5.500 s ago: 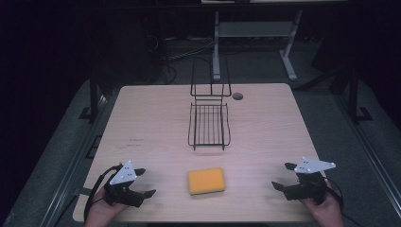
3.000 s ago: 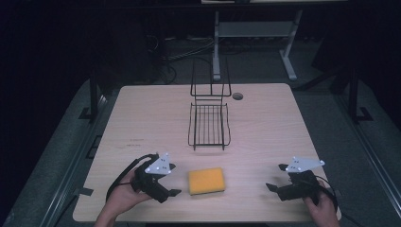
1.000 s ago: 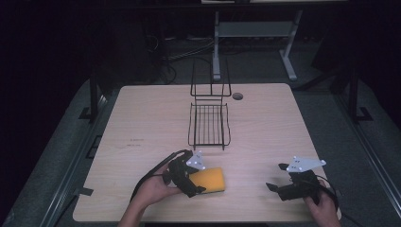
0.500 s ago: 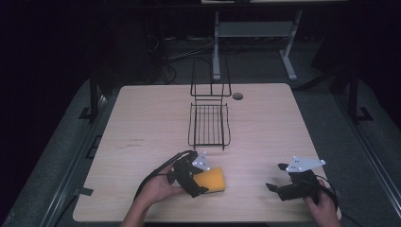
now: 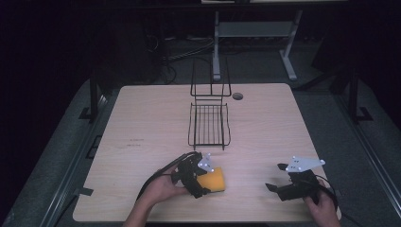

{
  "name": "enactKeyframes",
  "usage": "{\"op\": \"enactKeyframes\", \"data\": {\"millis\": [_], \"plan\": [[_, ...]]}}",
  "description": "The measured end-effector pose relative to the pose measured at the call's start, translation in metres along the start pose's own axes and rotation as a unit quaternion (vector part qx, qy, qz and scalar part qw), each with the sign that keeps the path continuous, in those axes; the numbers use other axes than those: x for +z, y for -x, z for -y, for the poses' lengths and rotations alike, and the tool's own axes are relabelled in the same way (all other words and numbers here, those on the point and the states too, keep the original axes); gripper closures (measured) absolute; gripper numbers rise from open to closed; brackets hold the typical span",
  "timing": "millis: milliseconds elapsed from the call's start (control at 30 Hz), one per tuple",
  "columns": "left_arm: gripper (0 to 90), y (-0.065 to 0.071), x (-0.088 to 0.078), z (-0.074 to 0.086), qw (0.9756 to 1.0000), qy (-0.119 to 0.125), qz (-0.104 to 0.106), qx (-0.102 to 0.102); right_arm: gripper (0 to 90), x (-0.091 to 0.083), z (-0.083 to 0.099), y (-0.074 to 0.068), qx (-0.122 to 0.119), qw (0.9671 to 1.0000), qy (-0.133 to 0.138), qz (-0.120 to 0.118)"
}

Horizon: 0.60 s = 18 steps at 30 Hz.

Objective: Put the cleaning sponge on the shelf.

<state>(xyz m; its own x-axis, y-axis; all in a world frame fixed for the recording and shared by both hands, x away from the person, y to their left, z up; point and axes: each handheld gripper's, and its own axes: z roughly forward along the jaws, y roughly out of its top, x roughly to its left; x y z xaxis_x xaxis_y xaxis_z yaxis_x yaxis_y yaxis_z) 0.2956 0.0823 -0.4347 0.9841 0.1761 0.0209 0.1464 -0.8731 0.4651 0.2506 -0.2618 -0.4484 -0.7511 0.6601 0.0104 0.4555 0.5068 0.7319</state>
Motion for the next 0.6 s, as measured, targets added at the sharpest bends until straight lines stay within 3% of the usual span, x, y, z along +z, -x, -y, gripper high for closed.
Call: {"op": "enactKeyframes", "data": {"millis": [600], "plan": [[17.4,-0.0022,0.0099,-0.0017,0.9997,-0.023,0.004,0.008,14.0,0.0010,-0.0006,0.0001,-0.001,1.0000,-0.001,-0.004]]}}
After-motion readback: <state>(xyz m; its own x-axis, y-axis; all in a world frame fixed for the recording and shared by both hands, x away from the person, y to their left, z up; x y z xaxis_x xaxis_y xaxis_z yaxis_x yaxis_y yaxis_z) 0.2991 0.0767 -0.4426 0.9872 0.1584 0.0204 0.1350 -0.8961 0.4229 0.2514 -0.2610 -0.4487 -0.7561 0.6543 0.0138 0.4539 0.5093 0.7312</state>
